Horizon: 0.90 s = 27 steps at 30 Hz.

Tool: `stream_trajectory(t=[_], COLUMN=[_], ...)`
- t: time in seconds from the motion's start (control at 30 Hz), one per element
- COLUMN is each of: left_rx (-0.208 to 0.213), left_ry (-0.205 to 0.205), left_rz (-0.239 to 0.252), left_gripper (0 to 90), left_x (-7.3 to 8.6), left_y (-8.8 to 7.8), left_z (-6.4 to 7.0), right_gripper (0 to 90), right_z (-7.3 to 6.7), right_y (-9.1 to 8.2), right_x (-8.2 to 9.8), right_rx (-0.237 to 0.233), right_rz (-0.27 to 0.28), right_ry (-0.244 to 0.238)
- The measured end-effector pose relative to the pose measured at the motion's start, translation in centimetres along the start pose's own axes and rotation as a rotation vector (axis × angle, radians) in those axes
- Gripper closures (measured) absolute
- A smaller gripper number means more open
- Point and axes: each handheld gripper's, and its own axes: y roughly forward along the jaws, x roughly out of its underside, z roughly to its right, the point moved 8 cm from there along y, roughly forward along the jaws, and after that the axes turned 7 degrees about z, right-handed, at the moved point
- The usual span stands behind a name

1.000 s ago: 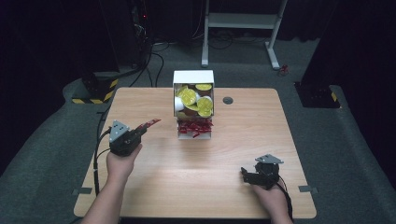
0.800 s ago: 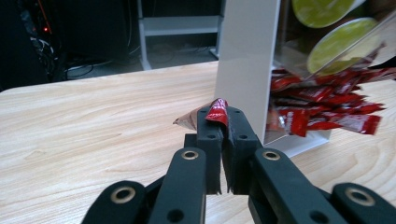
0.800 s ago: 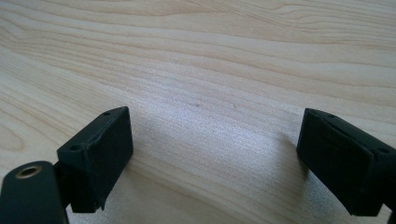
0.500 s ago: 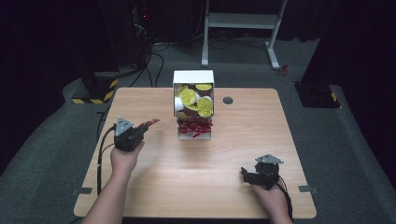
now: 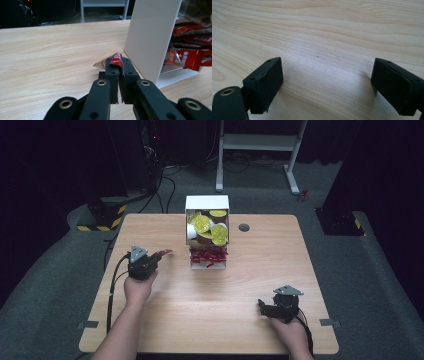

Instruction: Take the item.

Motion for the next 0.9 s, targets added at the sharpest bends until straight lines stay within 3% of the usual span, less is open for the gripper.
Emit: stream_trajectory(t=[0.9], left_rx=[-0.025], left_ry=[-0.021], left_rz=[-0.138], left_gripper=[81.4], left_x=[4.5], left_y=[1.6], left_z=[-0.2], right_gripper=[10.5], right_z=[0.0], right_y=[0.0], right_x=[0.0], right_rx=[0.000], right_rz=[0.001], right_ry=[-0.001])
